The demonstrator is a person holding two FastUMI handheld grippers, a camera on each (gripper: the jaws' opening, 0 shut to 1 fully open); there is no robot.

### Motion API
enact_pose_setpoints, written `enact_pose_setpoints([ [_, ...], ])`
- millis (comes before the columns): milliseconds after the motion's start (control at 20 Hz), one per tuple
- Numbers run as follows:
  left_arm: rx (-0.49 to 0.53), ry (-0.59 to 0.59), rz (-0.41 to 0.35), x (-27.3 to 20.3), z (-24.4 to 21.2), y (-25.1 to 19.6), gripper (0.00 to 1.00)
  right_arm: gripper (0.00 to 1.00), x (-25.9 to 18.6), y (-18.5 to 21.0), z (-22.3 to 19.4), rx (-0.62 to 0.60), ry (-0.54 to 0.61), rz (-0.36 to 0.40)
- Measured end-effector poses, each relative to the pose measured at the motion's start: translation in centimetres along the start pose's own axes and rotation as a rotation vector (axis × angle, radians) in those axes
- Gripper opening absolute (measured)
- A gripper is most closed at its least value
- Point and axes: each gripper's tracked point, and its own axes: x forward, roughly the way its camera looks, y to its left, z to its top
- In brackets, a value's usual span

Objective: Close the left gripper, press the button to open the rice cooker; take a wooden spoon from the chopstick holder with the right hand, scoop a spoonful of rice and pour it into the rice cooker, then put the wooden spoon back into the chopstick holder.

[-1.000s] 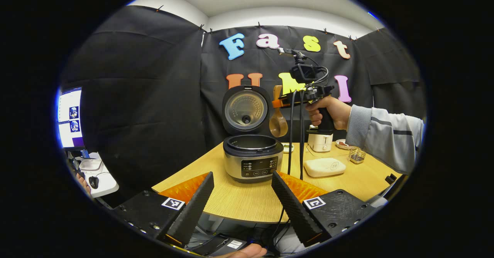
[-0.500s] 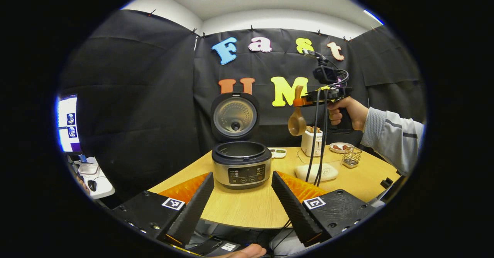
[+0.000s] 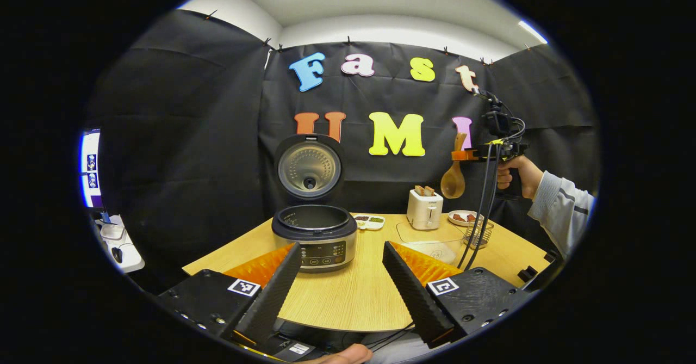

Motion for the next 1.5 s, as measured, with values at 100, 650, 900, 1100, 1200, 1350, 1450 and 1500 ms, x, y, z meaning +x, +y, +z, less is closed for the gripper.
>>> enact_pose_setpoints([
  [100,0.009,0.008,0.003,0.4,-0.1,-0.6,0.96,0.08,-0.3,-2.5,-0.7,0.008,0.003,-0.025],
  [650,0.029,0.002,-0.028,1.6,0.0,-4.4,0.96,0.06,-1.8,-11.9,-7.6,0.088,0.03,-0.121],
  [900,0.035,-0.016,-0.011,3.7,0.6,-4.6,0.96,0.1,-2.9,-13.9,-9.2,0.133,-0.024,-0.107],
  [1100,0.028,-0.049,0.042,6.0,2.4,-3.3,0.96,0.1,-1.9,-14.6,-10.6,0.151,-0.024,-0.097],
  [1200,0.003,-0.057,0.046,7.2,3.1,-3.1,0.96,0.11,-1.3,-14.5,-11.3,0.155,-0.019,-0.091],
  [1350,-0.005,-0.043,0.051,9.3,3.5,-3.2,0.96,0.11,-0.4,-14.3,-12.8,0.172,0.008,-0.071],
  [1450,0.017,-0.035,0.069,10.4,3.8,-2.7,0.96,0.13,0.3,-14.5,-14.0,0.205,0.033,-0.058],
  [1500,0.026,-0.027,0.075,11.0,3.8,-2.6,0.96,0.14,0.6,-14.5,-14.7,0.224,0.05,-0.047],
])
